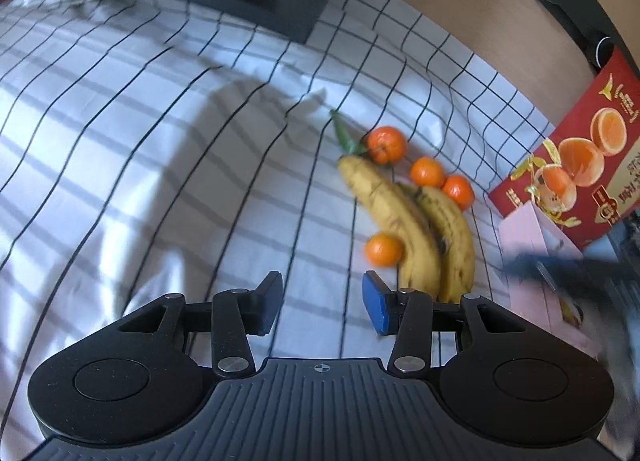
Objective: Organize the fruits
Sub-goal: 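Move the right tool to a yellow banana and grasp it, then grasp a small tangerine with the left tool while the right tool lifts the banana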
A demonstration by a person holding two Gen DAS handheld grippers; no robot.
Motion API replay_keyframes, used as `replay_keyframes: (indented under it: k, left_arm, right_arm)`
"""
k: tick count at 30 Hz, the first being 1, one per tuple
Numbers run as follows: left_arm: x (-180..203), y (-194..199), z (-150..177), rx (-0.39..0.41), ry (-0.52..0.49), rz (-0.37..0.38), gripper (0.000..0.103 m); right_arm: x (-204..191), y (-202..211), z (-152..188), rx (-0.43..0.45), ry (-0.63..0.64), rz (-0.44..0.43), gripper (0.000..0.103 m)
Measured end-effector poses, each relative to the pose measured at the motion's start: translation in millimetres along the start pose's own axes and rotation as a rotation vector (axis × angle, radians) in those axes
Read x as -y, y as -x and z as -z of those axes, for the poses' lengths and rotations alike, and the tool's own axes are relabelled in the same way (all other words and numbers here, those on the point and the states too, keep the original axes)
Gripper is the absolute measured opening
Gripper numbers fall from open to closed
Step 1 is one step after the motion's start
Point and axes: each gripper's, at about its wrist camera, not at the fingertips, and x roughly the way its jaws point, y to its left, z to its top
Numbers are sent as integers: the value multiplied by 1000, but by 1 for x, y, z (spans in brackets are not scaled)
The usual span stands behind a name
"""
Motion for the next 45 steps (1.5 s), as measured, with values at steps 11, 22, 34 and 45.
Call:
replay_keyframes:
  k: [11,22,34,45]
  left_arm:
    - [-46,38,20,-31,12,13,49]
    - [-17,11,0,-77,-148,120,49]
    - [53,-24,20,-183,-448,150,51]
    - [75,-21,50,-176,-540,110,33]
  right_arm:
    - [-3,-137,-52,-134,-30,40,48]
    - [-19,-110,-14,-137,11,67,36]
    - [-22,-4,75,-149,-100,83,36]
    - [17,43,135,-142,-245,231,36]
